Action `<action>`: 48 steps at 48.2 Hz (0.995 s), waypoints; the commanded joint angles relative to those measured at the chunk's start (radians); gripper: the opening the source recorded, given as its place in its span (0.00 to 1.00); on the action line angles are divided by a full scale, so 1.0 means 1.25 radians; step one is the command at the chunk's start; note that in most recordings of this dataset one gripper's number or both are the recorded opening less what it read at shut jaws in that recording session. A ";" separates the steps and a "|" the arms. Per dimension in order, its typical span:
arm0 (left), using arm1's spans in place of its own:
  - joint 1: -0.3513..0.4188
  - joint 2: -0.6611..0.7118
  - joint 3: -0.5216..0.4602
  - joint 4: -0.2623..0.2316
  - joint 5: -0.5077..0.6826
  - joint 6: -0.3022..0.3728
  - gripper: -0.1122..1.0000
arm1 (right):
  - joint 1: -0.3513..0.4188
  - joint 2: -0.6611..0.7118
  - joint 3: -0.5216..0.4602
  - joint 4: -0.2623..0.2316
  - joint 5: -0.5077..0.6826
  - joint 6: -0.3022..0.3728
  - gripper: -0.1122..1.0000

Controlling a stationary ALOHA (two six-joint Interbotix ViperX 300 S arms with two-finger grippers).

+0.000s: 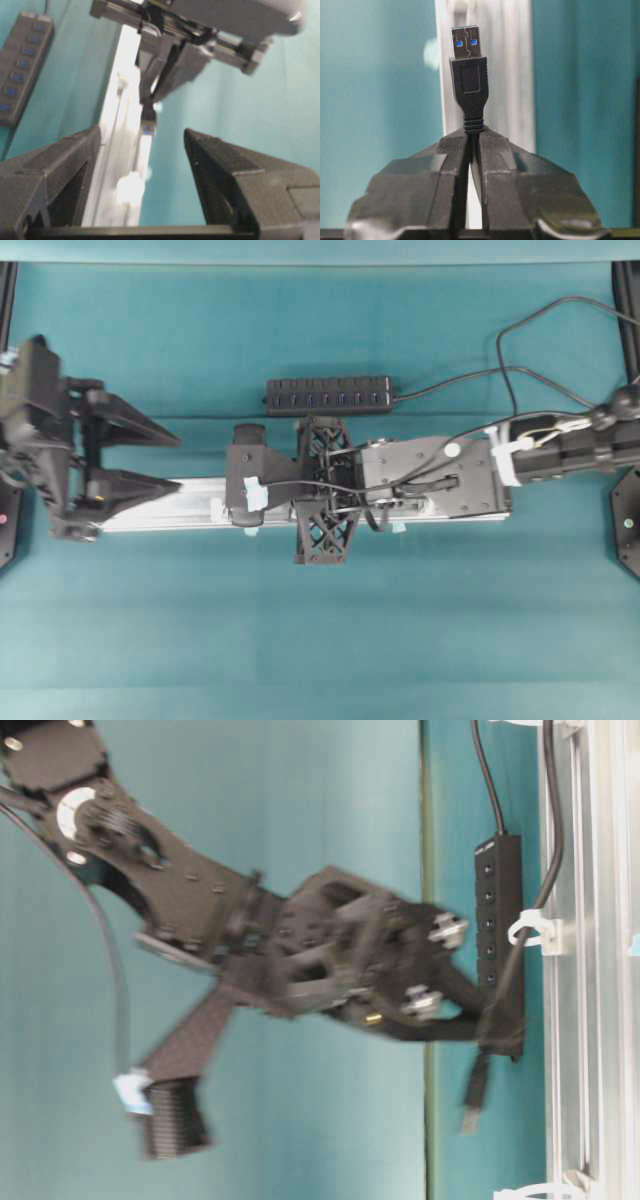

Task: Pass the USB cable through three rings with both arms.
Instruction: 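Move the right gripper left, threading the plug toward the left ring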

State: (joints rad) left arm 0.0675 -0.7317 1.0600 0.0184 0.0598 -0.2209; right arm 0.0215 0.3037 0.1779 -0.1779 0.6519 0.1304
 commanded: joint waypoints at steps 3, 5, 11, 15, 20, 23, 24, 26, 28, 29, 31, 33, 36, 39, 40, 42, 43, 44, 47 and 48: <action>-0.001 -0.034 -0.001 0.001 0.036 -0.002 0.77 | 0.006 0.009 -0.013 0.009 0.006 -0.005 0.02; -0.001 -0.039 -0.001 0.001 0.042 -0.004 0.77 | 0.005 0.015 -0.018 0.009 0.009 -0.005 0.02; -0.001 -0.044 0.000 0.001 0.044 -0.004 0.77 | 0.005 0.032 -0.031 0.007 0.015 -0.005 0.02; -0.001 -0.042 0.000 0.001 0.044 -0.004 0.77 | 0.005 0.042 -0.040 0.007 0.016 -0.005 0.02; -0.001 -0.042 0.000 0.001 0.047 -0.002 0.77 | 0.004 0.052 -0.050 0.009 0.012 -0.005 0.02; -0.001 -0.045 0.000 0.001 0.050 -0.004 0.77 | 0.002 0.056 -0.055 0.009 0.010 -0.005 0.02; -0.001 -0.047 0.001 0.001 0.053 -0.002 0.77 | 0.002 0.059 -0.058 0.009 0.010 -0.005 0.02; -0.001 -0.050 0.001 0.001 0.060 -0.002 0.77 | 0.001 0.063 -0.063 0.007 0.010 -0.005 0.02; -0.001 -0.054 0.002 0.001 0.067 -0.002 0.76 | 0.001 0.067 -0.066 0.009 0.010 -0.005 0.02; -0.001 -0.056 0.002 0.001 0.072 -0.002 0.76 | 0.001 0.069 -0.069 0.007 0.010 -0.005 0.02; -0.001 -0.060 0.004 0.001 0.085 -0.002 0.76 | 0.001 0.071 -0.074 0.009 0.010 -0.005 0.02; -0.001 -0.065 0.004 0.001 0.098 -0.002 0.76 | 0.000 0.075 -0.079 0.007 0.009 -0.005 0.02; -0.001 -0.075 0.004 0.001 0.118 -0.002 0.77 | 0.001 0.080 -0.086 0.009 0.009 -0.005 0.02; -0.001 -0.086 0.006 0.001 0.128 -0.002 0.76 | 0.000 0.083 -0.092 0.009 0.009 -0.005 0.02; -0.001 -0.091 0.006 0.001 0.131 -0.002 0.76 | -0.001 0.085 -0.094 0.007 0.009 -0.005 0.02; -0.001 -0.101 0.007 0.001 0.139 -0.002 0.76 | -0.001 0.087 -0.098 0.007 0.009 -0.005 0.02; -0.001 -0.106 0.009 0.001 0.140 -0.002 0.76 | -0.002 0.088 -0.099 0.007 0.009 -0.005 0.02; -0.001 -0.110 0.009 0.001 0.141 -0.002 0.76 | -0.002 0.090 -0.102 0.009 0.009 -0.005 0.02; -0.001 -0.121 0.011 0.001 0.145 -0.002 0.76 | -0.002 0.093 -0.110 0.007 0.009 -0.005 0.02; -0.001 -0.125 0.011 0.001 0.147 -0.002 0.76 | -0.002 0.094 -0.112 0.007 0.009 -0.005 0.02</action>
State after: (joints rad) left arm 0.0660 -0.8759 1.0830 0.0184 0.2408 -0.2240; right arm 0.0153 0.4249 0.0614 -0.1703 0.6688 0.1304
